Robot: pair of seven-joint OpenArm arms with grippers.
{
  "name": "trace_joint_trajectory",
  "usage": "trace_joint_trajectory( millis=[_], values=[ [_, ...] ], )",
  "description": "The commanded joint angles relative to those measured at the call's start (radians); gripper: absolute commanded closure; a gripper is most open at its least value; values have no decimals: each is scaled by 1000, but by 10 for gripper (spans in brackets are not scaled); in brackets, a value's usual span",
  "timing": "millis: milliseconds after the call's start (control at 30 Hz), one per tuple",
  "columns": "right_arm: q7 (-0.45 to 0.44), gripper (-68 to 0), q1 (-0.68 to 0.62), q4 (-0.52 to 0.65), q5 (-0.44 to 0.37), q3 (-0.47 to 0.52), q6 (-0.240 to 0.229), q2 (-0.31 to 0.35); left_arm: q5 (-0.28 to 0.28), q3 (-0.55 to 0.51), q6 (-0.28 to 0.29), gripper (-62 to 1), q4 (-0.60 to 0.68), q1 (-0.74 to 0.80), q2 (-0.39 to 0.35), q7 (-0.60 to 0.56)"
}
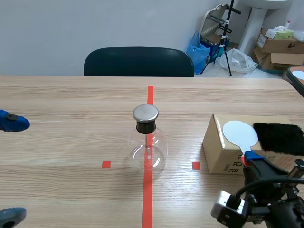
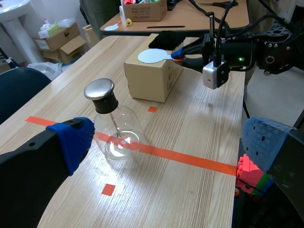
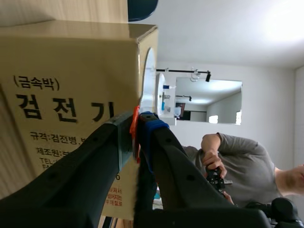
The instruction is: Do the electroscope experiment
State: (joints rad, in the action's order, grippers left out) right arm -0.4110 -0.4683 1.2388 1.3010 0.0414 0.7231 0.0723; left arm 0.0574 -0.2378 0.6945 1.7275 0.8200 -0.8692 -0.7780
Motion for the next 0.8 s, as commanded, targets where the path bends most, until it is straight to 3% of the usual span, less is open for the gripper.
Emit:
trace_joint_trajectory(
  millis=[0, 667, 767],
  values=[
    [1, -15, 11, 14, -4, -3, 60, 5, 14, 6, 2, -623, 3, -3, 7, -14],
    [31, -16, 11, 14, -5, -3, 60, 4, 14, 6, 2, -623, 2, -3, 7, -14],
    [30, -72, 11, 14, -4, -3, 60, -1, 14, 6, 2, -623, 2, -3, 7, -13]
  ],
)
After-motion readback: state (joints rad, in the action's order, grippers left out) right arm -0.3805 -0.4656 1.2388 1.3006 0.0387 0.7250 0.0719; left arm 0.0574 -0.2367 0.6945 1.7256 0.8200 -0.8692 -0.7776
